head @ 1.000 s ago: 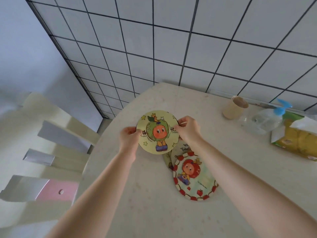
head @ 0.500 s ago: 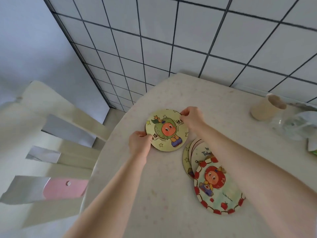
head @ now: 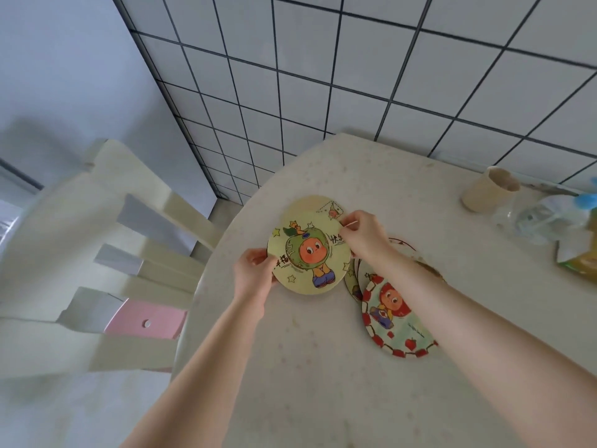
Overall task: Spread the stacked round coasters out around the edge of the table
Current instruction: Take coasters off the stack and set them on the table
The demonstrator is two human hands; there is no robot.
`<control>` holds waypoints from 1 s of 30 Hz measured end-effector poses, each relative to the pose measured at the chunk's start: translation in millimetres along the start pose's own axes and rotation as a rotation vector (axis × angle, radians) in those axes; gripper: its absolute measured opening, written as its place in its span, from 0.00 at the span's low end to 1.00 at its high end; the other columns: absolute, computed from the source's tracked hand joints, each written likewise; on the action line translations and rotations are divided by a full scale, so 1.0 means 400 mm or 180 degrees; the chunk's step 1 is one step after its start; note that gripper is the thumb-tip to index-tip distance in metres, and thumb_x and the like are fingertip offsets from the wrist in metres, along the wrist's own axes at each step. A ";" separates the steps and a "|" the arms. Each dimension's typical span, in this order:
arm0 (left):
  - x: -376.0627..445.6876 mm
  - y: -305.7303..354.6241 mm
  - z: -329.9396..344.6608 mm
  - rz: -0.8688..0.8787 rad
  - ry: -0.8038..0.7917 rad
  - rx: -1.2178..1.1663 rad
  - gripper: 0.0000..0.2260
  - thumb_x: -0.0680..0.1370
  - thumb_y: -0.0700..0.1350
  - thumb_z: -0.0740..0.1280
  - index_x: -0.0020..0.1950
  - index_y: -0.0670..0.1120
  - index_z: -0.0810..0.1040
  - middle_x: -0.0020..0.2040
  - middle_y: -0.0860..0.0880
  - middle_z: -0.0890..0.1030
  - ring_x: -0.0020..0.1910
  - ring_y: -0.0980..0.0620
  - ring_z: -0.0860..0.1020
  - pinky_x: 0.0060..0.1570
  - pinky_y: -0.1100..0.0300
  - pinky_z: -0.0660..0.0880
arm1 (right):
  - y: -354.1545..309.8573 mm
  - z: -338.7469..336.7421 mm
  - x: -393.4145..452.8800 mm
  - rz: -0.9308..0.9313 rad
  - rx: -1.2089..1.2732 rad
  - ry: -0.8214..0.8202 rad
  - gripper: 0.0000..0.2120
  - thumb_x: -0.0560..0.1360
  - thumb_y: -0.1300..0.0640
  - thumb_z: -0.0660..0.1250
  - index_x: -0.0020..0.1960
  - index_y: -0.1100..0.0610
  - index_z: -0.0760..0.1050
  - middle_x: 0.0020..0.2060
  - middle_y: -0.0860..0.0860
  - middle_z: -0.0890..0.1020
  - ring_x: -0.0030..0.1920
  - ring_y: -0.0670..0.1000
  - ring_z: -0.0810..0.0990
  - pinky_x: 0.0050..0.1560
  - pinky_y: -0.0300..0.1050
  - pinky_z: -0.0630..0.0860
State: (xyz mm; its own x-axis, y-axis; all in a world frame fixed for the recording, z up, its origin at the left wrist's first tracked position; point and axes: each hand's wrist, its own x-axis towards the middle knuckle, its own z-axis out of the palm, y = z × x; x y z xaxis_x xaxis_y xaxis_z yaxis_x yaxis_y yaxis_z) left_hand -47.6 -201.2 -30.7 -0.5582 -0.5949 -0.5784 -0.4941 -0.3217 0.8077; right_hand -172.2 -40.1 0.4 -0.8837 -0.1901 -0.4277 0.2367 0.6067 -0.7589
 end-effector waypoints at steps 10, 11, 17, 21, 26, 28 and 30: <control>-0.152 -0.170 -0.192 -0.0262 0.0157 0.0335 0.04 0.75 0.38 0.68 0.46 0.46 0.79 0.46 0.46 0.83 0.42 0.49 0.82 0.43 0.50 0.81 | 0.158 0.132 -0.276 0.0461 0.0132 -0.0242 0.08 0.74 0.61 0.68 0.54 0.58 0.77 0.48 0.53 0.83 0.50 0.55 0.82 0.51 0.57 0.81; -0.158 -0.180 -0.201 -0.0276 0.0138 0.0395 0.04 0.75 0.38 0.68 0.46 0.46 0.79 0.47 0.45 0.83 0.44 0.47 0.82 0.47 0.47 0.81 | 0.171 0.140 -0.288 0.0491 0.0150 -0.0248 0.08 0.74 0.61 0.68 0.53 0.58 0.77 0.47 0.54 0.83 0.50 0.55 0.82 0.50 0.57 0.82; -0.169 -0.223 -0.213 -0.0192 0.0193 0.0610 0.04 0.73 0.37 0.67 0.45 0.44 0.80 0.45 0.41 0.82 0.49 0.38 0.82 0.49 0.38 0.79 | 0.203 0.163 -0.291 0.0448 0.0046 -0.0234 0.09 0.74 0.63 0.66 0.54 0.57 0.78 0.48 0.52 0.83 0.49 0.53 0.82 0.52 0.54 0.81; -0.171 -0.245 -0.213 -0.0116 0.0325 0.0845 0.05 0.72 0.38 0.67 0.43 0.47 0.80 0.40 0.47 0.80 0.47 0.41 0.81 0.50 0.40 0.79 | 0.204 0.175 -0.276 0.0238 -0.0129 -0.0287 0.11 0.74 0.65 0.66 0.56 0.57 0.78 0.50 0.52 0.83 0.50 0.50 0.81 0.53 0.45 0.78; -0.164 -0.255 -0.222 0.0227 0.0390 0.1490 0.07 0.71 0.36 0.67 0.46 0.45 0.80 0.43 0.49 0.82 0.46 0.46 0.81 0.47 0.49 0.78 | 0.204 0.176 -0.270 0.0197 -0.0340 -0.0411 0.16 0.75 0.62 0.65 0.62 0.58 0.76 0.55 0.52 0.82 0.56 0.52 0.80 0.59 0.48 0.77; -0.161 -0.248 -0.219 0.0416 0.0412 0.1802 0.10 0.71 0.36 0.67 0.50 0.46 0.78 0.47 0.49 0.79 0.46 0.47 0.79 0.47 0.50 0.78 | 0.207 0.166 -0.269 0.0160 -0.0409 -0.0467 0.17 0.75 0.60 0.65 0.63 0.57 0.74 0.56 0.51 0.81 0.56 0.50 0.79 0.53 0.43 0.76; -0.158 -0.237 -0.204 0.0617 0.0414 0.2008 0.13 0.72 0.36 0.68 0.54 0.47 0.77 0.51 0.49 0.76 0.48 0.48 0.78 0.48 0.53 0.76 | 0.213 0.146 -0.268 0.0088 -0.0430 -0.0475 0.15 0.76 0.60 0.64 0.63 0.56 0.73 0.55 0.51 0.81 0.54 0.50 0.78 0.50 0.41 0.73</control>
State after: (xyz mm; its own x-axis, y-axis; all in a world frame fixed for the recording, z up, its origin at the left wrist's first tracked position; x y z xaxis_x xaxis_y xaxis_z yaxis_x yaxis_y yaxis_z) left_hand 89.1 -193.2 -61.4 -0.6106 -0.6952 -0.3793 -0.7100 0.2685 0.6510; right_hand -33.9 -13.1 -46.9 -0.8055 -0.2783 -0.5231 0.1949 0.7093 -0.6774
